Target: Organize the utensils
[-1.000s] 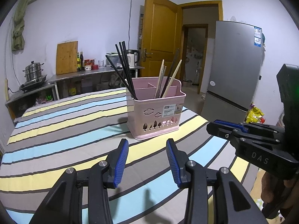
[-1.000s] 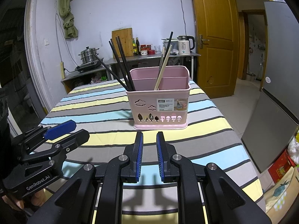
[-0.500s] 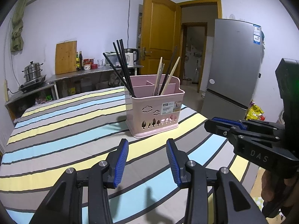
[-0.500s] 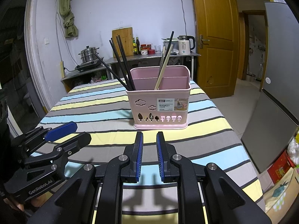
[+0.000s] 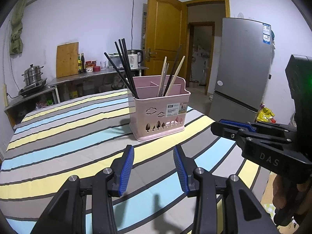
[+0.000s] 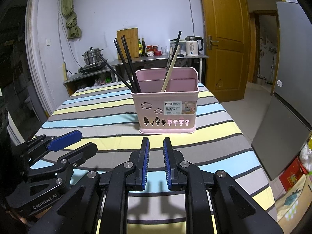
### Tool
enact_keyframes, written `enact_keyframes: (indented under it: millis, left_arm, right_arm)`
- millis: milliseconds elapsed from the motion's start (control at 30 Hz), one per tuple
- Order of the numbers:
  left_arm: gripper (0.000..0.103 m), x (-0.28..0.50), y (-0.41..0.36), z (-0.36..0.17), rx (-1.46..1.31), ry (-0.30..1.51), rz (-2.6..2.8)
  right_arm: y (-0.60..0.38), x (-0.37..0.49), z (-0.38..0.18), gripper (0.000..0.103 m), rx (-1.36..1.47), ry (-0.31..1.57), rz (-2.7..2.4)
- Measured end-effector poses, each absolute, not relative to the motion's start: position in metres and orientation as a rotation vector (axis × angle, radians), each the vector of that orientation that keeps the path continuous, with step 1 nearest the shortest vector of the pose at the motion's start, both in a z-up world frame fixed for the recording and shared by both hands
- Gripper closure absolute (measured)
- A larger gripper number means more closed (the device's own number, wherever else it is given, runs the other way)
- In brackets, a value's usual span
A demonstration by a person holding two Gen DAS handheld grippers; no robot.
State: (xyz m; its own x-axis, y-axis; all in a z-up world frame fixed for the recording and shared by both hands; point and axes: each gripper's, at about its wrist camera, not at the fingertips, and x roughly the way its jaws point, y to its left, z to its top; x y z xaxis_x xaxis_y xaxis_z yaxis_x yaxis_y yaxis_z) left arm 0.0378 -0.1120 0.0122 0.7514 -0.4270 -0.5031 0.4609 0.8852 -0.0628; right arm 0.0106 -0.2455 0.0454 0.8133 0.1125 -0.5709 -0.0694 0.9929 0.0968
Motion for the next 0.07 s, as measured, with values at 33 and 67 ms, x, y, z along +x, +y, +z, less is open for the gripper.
enact_keyframes:
  millis: [33, 67]
  left_arm:
    - [0.061, 0.038, -0.1114, 0.0123, 0.065, 0.532, -0.482]
    - [0.061, 0.0383, -0.1109, 0.0125, 0.064, 0.532, -0.48]
  right_arm:
    - [-0.2455, 0.0107, 0.0454, 0.088, 0.073, 0.613, 0.097]
    - [-0.2454, 0.0108, 0.0453, 0.088, 0.073, 0.614, 0.098]
